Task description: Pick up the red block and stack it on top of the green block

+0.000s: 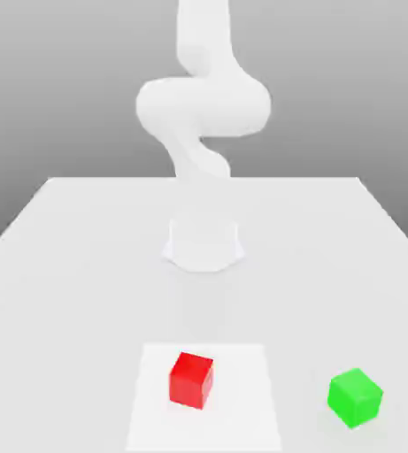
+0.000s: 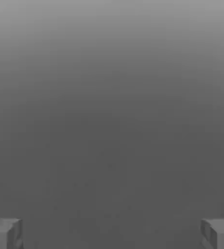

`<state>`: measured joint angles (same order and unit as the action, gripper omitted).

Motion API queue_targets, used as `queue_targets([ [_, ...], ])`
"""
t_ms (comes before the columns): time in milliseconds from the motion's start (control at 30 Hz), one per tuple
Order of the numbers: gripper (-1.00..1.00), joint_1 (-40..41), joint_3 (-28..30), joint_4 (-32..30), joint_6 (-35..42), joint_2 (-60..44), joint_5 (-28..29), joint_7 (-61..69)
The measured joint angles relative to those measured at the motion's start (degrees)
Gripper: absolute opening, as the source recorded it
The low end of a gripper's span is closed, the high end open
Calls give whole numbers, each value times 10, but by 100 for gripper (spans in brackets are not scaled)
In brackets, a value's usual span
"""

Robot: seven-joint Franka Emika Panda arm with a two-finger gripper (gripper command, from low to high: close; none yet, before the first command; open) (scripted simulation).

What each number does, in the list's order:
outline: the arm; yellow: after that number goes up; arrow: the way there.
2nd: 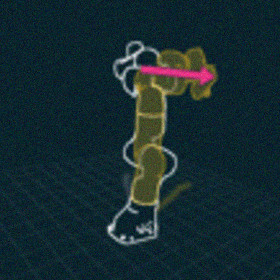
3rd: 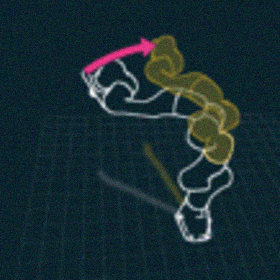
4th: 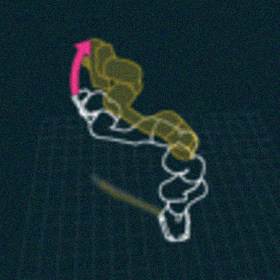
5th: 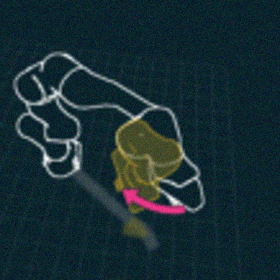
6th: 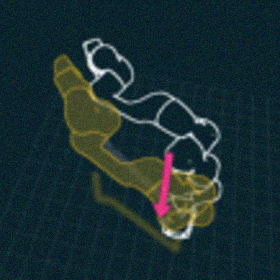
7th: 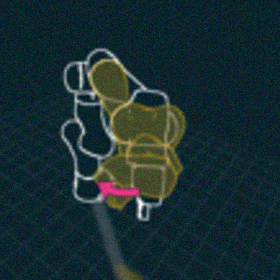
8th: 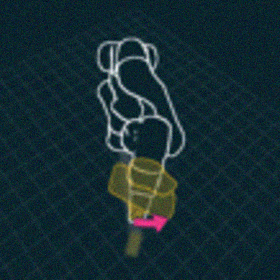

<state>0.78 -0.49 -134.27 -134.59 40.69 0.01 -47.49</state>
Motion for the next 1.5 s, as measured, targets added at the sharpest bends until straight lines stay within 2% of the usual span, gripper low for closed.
queue_targets([
  [667, 0, 38, -16, -201, -229, -420, 4, -138],
  [867, 0, 29, -6, -195, -329, -544, 10, -148],
  [900, -100, 28, -4, -193, -343, -560, 11, -149],
  [1133, -100, 28, -4, -193, -345, -562, 13, -151],
  [1333, -100, 27, -10, -206, -251, -455, 4, -143],
  [1500, -100, -61, -67, -151, -193, -454, 15, -121],
])
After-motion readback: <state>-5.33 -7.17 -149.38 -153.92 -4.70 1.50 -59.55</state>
